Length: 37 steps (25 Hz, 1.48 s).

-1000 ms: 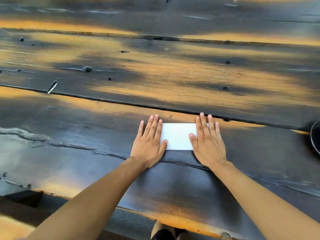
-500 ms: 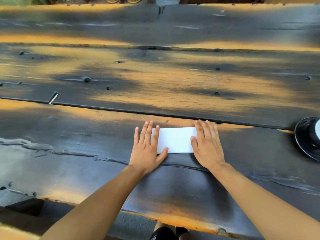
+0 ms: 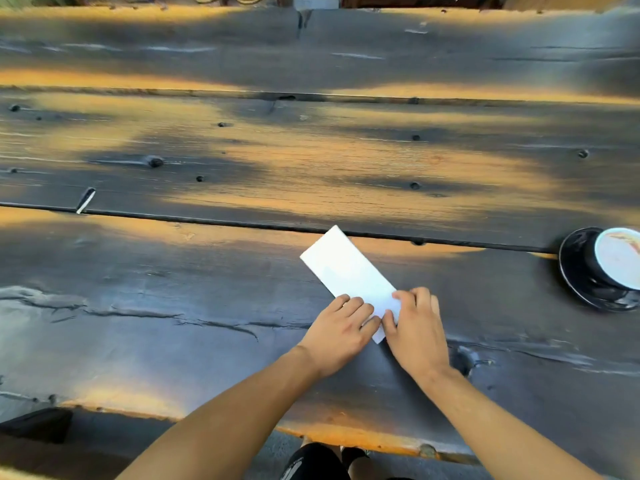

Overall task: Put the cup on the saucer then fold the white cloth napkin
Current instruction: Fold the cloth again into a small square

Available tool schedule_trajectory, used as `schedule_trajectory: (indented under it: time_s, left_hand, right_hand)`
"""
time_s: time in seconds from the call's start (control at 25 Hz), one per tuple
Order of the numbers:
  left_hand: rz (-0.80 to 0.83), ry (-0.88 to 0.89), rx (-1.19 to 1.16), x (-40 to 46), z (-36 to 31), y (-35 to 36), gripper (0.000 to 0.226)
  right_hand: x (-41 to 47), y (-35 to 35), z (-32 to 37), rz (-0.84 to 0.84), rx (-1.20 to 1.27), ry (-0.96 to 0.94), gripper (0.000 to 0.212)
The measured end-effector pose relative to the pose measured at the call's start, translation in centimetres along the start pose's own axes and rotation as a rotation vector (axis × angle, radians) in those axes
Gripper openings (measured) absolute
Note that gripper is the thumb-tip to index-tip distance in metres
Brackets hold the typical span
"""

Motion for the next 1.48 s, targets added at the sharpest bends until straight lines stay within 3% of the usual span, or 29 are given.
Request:
schedule_trajectory:
  time_s: [0.12,0.2,0.32,0.4,0.48,0.76,0.88,1.0,1.16,1.24,1.4,1.48]
  left_hand:
    - [-0.016,0.131,-0.03,-1.4,1.1,-0.2,0.015]
    - [-0.021,0.191,-0.046,-2.1,2.4,-0.9,0.014]
    - [-0.012,0.176,-0.105,-2.2,3.9,-2.1,0.008]
    - [-0.004,0.081,-0.203,-1.9,4.4,-3.0,0.007]
    - [-0.006,-0.058,-0.294,-1.8,4.5,-4.0,0.009]
    - [-0.022,-0.355,-0.503,-4.0,4.9,-5.2,0.005]
    - [-0.053,-0.444,-0.509,-4.5,5.2,-5.2,0.008]
    - [-0.148,-0.702,-0.56,-4.0,5.0,-5.2,0.013]
    - [-0.153,-0.834,-0.62,-3.9,5.3,-4.8,0.021]
    - [-0.101,-0.789,-0.601,-4.6,5.8,-4.8,0.023]
    - [0.04,-0.621,-0.543,-5.2,6.5,-4.6,0.032]
    - [0.022,-0.674,-0.547,-4.6,6.9,-4.7,0.021]
  right_hand:
    - [-2.8,0.1,-0.5,0.096,0.19,0.213,0.034]
    - [-3.6,0.0,-0.9,0.152,0.304,0.237,0.033]
    - [-4.2,-0.7,-0.4,0.148,0.296,-0.036,0.048]
    - [-4.4,-0.8,0.3,0.135,0.259,-0.327,0.059]
    - [-3.7,-0.2,0.6,0.144,0.273,-0.487,0.056]
    - [-0.3,1.2,0.3,0.047,0.269,-0.685,0.009]
    - [-0.5,1.2,0.7,0.142,0.234,-0.715,0.039]
    - [-2.0,1.5,1.6,0.185,0.213,-0.704,0.073]
    - [-1.7,1.9,2.6,0.019,0.33,-0.59,0.041]
    - [-1.3,1.6,2.8,-0.036,0.391,-0.507,0.041]
    - [-1.4,1.3,2.8,0.028,0.381,-0.445,0.037]
    - [-0.6,0.9,2.9,0.088,0.364,-0.363,0.026]
Point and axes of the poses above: each hand's wrist, its own x-axis towards the middle knuckle, its own y-axis out of the palm, z = x × y, the point moved 3 cm from there along x, towards the middle knuckle, and after that the axes turned 12 degrees about -z, right-handed, at the moved point
